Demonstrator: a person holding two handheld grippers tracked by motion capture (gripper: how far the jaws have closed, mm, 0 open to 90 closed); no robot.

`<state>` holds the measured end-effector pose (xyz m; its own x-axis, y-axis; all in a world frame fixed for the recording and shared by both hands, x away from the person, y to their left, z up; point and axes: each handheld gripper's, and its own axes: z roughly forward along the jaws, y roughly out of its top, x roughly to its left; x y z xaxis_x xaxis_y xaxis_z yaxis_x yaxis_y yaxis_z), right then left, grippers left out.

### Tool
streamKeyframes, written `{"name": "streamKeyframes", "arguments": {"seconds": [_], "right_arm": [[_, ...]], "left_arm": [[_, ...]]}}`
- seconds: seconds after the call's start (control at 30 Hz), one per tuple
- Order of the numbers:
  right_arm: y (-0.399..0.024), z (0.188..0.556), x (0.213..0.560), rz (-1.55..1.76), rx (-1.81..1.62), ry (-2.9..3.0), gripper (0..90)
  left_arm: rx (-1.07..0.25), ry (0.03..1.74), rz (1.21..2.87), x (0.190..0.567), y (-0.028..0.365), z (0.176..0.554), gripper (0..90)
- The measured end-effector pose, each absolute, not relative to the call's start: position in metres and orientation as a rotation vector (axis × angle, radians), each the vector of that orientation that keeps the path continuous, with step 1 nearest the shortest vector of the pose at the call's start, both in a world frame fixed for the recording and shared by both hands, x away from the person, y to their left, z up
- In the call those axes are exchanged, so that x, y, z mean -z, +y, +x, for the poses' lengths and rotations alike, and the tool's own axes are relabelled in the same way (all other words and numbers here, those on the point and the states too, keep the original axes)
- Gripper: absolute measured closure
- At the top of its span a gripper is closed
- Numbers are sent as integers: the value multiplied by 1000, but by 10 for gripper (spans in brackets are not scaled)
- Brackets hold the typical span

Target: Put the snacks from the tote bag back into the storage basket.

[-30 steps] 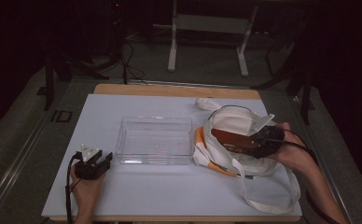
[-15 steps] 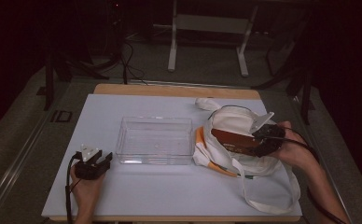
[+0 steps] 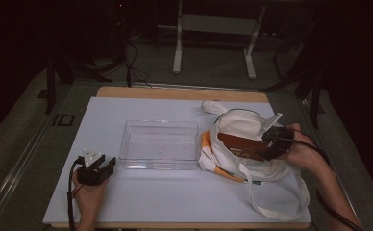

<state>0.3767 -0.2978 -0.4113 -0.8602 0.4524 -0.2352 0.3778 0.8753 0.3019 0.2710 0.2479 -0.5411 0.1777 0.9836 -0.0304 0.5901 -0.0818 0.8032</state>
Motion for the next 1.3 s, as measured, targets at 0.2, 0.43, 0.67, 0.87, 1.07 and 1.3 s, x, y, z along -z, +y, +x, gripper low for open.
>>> {"name": "streamKeyframes", "arguments": {"seconds": [0.2, 0.43, 0.67, 0.87, 1.07, 1.3], "right_arm": [[-300, 382, 416, 653, -362, 2757, 300], [-302, 388, 422, 672, -325, 2764, 289], [-306, 395, 425, 709, -363, 2776, 289], [-308, 400, 431, 730, -356, 2809, 278], [-308, 407, 436, 727, -343, 2831, 262], [-305, 413, 443, 743, -286, 2870, 248]], "left_arm": [[-718, 1495, 1760, 541, 248, 271, 557], [-718, 1498, 1758, 541, 248, 271, 554], [-717, 1499, 1754, 541, 249, 271, 553], [-719, 1499, 1755, 541, 248, 271, 553], [-718, 1499, 1754, 541, 249, 271, 551], [-717, 1499, 1754, 541, 249, 271, 551]]}}
